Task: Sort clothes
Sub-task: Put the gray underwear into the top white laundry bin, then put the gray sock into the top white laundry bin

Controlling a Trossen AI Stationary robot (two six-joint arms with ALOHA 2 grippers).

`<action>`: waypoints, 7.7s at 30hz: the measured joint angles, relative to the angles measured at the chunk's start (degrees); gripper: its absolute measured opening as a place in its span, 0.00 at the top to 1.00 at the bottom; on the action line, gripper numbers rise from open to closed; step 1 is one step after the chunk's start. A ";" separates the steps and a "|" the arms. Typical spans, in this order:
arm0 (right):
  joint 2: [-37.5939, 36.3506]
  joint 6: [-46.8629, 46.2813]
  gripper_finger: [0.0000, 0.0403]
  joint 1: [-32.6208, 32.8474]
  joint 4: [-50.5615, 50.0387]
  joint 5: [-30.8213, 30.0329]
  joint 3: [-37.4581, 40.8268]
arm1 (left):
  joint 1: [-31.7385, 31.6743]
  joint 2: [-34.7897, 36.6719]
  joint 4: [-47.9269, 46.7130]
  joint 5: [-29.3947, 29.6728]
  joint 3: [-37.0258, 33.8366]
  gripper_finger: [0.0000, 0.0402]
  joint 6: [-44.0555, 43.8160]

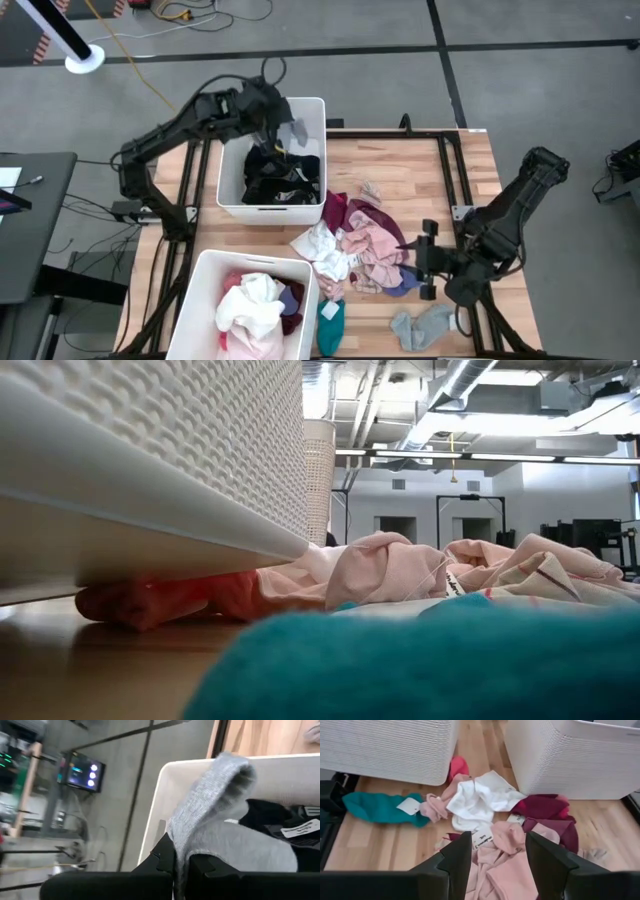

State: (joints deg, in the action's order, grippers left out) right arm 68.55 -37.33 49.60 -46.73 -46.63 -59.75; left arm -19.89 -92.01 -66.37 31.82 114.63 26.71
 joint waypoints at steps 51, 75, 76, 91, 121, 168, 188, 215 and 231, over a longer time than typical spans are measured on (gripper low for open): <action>0.02 -1.28 0.51 1.56 0.91 0.03 0.00 | -15.03 0.04 -1.63 -23.84 -13.38 0.62 -8.85; 0.02 -7.35 0.51 3.35 0.51 5.82 0.02 | 10.62 0.35 7.96 -30.08 0.02 0.61 -11.36; 0.02 -7.96 0.51 3.79 0.48 6.04 0.02 | 12.04 0.35 8.09 -30.08 0.02 0.61 -11.36; 5.07 -20.28 0.51 10.02 2.21 6.41 0.02 | 30.02 0.07 8.44 -30.01 -0.02 0.61 -14.24; 34.11 -36.18 0.62 9.38 14.20 28.18 0.04 | 47.68 0.04 5.82 -26.85 -0.07 0.61 -18.63; 15.73 6.50 1.00 -4.30 12.50 12.25 0.02 | 69.04 0.04 -2.19 4.58 -9.56 0.61 -31.14; 3.84 44.59 1.00 -17.11 30.87 5.72 -0.07 | 75.04 1.14 10.69 26.18 -21.27 0.61 -28.25; 0.04 73.85 1.00 -41.81 58.06 22.31 -6.63 | 62.73 1.09 21.83 6.24 -21.22 0.61 -16.47; 2.64 65.18 1.00 -58.23 65.21 47.88 -12.38 | 49.96 0.95 33.96 -24.63 -21.20 0.61 -5.48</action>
State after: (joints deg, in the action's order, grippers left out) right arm 71.19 27.84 -8.63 18.48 1.25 -72.12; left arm 30.07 -91.06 -32.41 7.19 93.43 21.23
